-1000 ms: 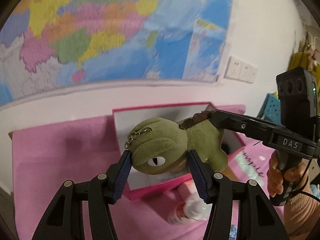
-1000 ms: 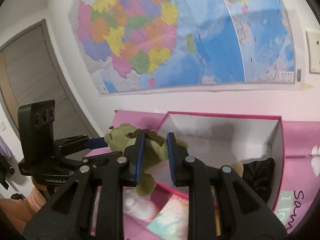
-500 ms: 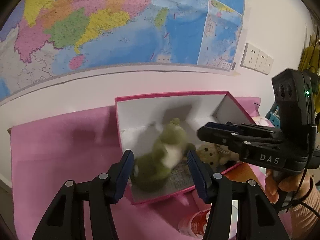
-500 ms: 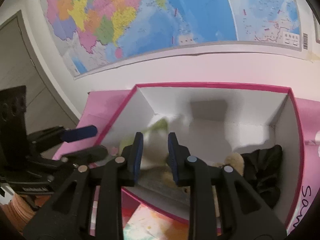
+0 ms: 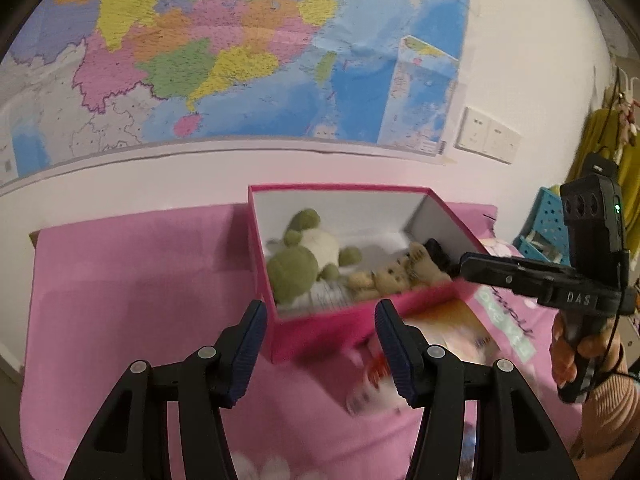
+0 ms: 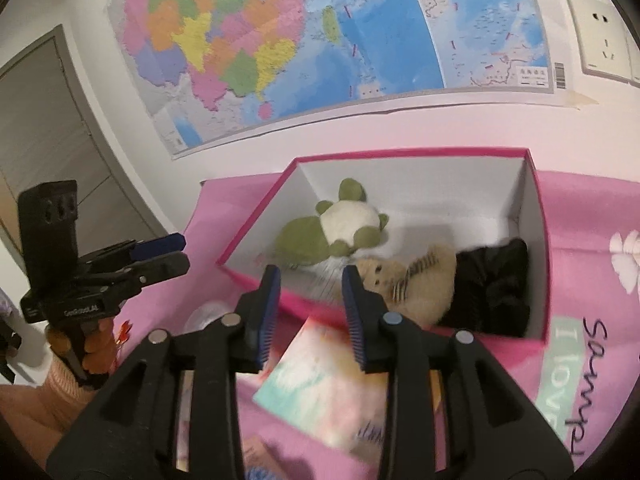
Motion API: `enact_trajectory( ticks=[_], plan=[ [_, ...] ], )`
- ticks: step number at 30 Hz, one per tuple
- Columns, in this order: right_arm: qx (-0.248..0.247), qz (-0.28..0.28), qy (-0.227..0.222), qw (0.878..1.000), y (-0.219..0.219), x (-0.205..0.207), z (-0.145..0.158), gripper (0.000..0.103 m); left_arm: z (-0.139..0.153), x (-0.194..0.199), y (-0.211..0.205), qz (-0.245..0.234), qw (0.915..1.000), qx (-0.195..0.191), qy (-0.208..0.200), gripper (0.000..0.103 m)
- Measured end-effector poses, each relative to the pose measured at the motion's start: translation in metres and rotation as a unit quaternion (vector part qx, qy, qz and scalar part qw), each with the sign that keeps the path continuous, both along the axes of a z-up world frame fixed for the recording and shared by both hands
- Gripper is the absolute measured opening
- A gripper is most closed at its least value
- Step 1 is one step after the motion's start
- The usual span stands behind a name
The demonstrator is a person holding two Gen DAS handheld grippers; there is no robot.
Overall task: Organize soft objects
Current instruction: 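Grasp the blue gingham scrunchie with the right tool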
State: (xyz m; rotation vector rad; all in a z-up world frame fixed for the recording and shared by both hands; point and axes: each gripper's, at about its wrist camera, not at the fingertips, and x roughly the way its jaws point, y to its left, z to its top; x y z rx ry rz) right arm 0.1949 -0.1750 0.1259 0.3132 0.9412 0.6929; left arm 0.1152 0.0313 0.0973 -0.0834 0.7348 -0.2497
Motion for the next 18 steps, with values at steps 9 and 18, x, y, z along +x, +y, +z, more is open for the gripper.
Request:
enact_trajectory(
  ticks=[9, 18],
  plan=[
    [0.015, 0.044, 0.023, 0.999, -0.003, -0.058, -0.002, 0.037, -0.017, -0.046, -0.008, -0.033, 0.9991, 0.004, 0.027, 0.058],
    [-0.009, 0.065, 0.085, 0.994, -0.007, -0.113, -0.032, 0.051, -0.042, -0.069, -0.036, -0.084, 0.9944, -0.005, 0.064, 0.058]
  ],
)
